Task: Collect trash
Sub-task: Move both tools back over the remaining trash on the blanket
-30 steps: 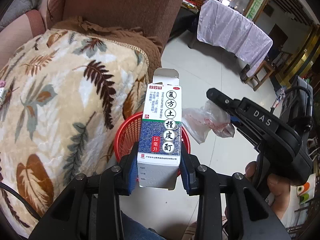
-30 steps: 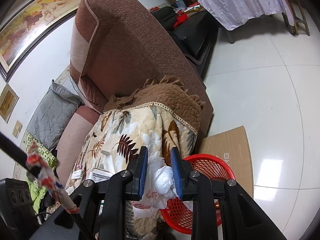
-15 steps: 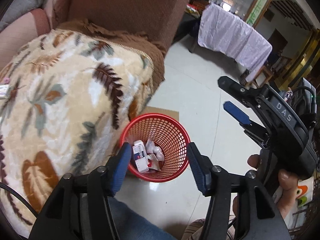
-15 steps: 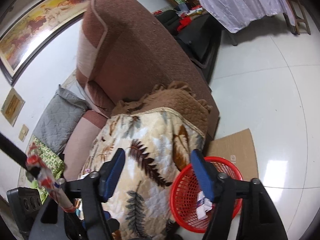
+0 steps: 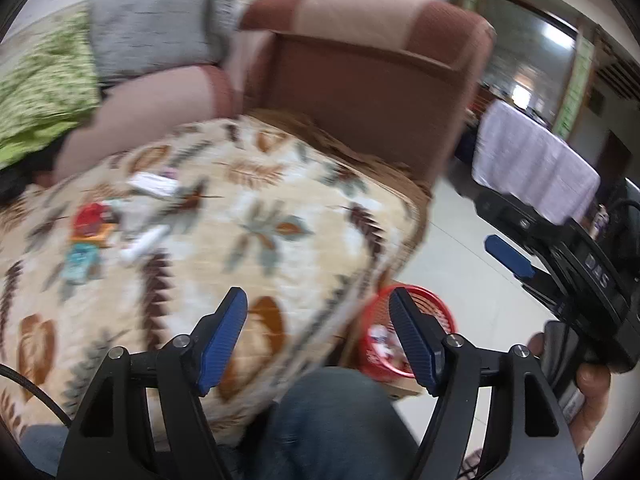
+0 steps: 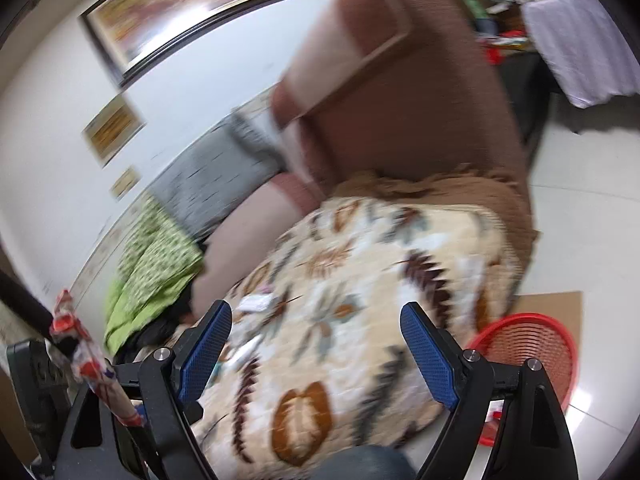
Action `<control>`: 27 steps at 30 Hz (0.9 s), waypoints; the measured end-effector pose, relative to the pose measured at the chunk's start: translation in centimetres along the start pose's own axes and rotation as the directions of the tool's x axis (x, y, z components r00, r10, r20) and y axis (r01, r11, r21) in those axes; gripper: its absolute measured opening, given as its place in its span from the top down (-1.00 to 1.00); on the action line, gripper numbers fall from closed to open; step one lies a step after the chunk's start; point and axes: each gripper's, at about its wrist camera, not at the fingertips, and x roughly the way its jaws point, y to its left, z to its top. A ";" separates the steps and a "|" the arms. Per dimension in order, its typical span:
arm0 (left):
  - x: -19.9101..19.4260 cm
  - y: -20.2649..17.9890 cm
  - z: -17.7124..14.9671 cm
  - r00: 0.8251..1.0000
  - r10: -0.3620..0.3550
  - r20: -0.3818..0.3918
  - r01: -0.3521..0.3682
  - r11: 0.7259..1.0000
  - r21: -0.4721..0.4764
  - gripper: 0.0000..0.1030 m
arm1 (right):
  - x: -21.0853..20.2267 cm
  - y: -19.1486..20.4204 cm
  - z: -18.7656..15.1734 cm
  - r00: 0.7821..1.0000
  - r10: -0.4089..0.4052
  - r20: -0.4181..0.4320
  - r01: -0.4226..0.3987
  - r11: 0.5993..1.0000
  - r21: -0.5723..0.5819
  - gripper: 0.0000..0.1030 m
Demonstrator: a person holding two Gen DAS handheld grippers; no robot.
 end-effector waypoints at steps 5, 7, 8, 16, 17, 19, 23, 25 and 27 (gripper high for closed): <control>-3.4 5.5 -0.6 0.993 0.105 0.058 -0.100 0.992 -0.080 -0.42 | 1.9 5.1 -1.9 0.997 0.060 -0.038 -0.063 0.994 -0.094 -0.75; -4.7 7.8 -0.9 0.986 0.145 0.084 -0.133 0.983 -0.127 -0.42 | 2.3 6.9 -2.4 0.995 0.082 -0.059 -0.089 0.988 -0.124 -0.75; -5.3 8.7 -1.1 0.982 0.166 0.094 -0.152 0.978 -0.144 -0.42 | 2.5 7.7 -2.7 0.993 0.095 -0.068 -0.104 0.985 -0.135 -0.75; -9.0 14.3 -2.2 0.949 0.282 0.140 -0.244 0.939 -0.241 -0.43 | 4.8 12.7 -3.9 0.976 0.150 -0.157 -0.181 0.963 -0.202 -0.76; -9.3 14.8 -2.2 0.947 0.287 0.142 -0.245 0.936 -0.254 -0.43 | 5.4 13.1 -4.1 0.972 0.161 -0.171 -0.193 0.962 -0.195 -0.76; -9.9 15.9 -2.4 0.945 0.294 0.145 -0.247 0.929 -0.277 -0.43 | 6.3 14.0 -4.5 0.963 0.187 -0.196 -0.225 0.954 -0.196 -0.76; -10.4 17.7 -2.6 0.937 0.316 0.146 -0.260 0.914 -0.311 -0.43 | 7.8 15.2 -5.3 0.951 0.206 -0.229 -0.252 0.948 -0.194 -0.76; -10.6 18.7 -2.8 0.935 0.323 0.145 -0.262 0.907 -0.329 -0.43 | 8.7 15.5 -5.7 0.943 0.223 -0.249 -0.271 0.945 -0.181 -0.76; -10.7 19.8 -2.9 0.934 0.330 0.139 -0.266 0.898 -0.350 -0.43 | 9.6 16.0 -6.1 0.931 0.248 -0.269 -0.299 0.939 -0.168 -0.76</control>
